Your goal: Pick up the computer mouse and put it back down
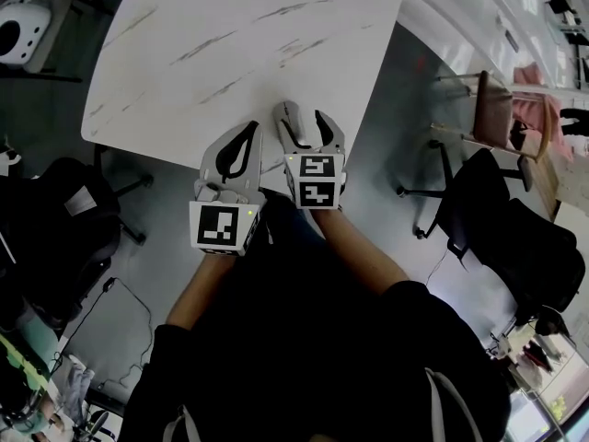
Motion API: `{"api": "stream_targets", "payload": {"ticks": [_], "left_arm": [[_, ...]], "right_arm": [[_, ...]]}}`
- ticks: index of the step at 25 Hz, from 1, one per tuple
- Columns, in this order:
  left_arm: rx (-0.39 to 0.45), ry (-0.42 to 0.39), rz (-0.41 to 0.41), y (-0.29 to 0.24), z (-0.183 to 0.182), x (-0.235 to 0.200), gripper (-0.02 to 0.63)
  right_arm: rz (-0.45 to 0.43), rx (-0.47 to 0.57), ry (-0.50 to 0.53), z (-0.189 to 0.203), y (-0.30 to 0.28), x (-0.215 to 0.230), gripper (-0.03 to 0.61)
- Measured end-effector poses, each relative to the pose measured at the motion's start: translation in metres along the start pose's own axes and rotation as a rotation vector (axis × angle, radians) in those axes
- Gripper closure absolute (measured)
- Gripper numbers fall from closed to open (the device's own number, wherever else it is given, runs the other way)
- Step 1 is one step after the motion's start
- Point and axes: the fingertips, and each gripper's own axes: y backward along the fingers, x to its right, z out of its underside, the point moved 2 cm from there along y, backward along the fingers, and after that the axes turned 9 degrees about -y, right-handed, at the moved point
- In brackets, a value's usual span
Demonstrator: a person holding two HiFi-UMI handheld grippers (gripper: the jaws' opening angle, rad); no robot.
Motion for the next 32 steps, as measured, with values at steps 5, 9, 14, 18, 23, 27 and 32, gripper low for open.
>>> {"api": "stream_targets", "payload": {"ticks": [5,9,14,18,23,27,32], "left_arm": [[0.048,-0.036,0.005,0.008,-0.02,0.01,0.606],[0.082,-0.066,0.003,0.021,-0.036,0.019,0.606],[0.124,-0.064,-0.009,0.041,-0.052,0.029,0.606],[0.185,-0.069,-0.026,0.054,-0.074,0.029,0.606],[0.242,-0.107,-0.046,0.075,-0.104,0.032,0.606],[0.252,-0.136,-0.068,0.09,-0.12,0.036,0.606],[0.267,-0.143,-0.08,0.103,-0.13,0.043,0.606]], "right_arm": [[-0.011,0.182,-0.04,-0.04,0.046,0.002,0.472],[-0.019,0.305,-0.047,-0.066,0.088,0.0,0.532],[-0.047,0.413,-0.033,-0.087,0.138,-0.007,0.555],[-0.079,0.486,-0.005,-0.101,0.171,-0.015,0.558],[-0.086,0.561,0.063,-0.113,0.207,-0.025,0.558],[-0.081,0.618,0.096,-0.12,0.234,-0.031,0.558],[-0.093,0.641,0.091,-0.118,0.251,-0.036,0.559]]}}
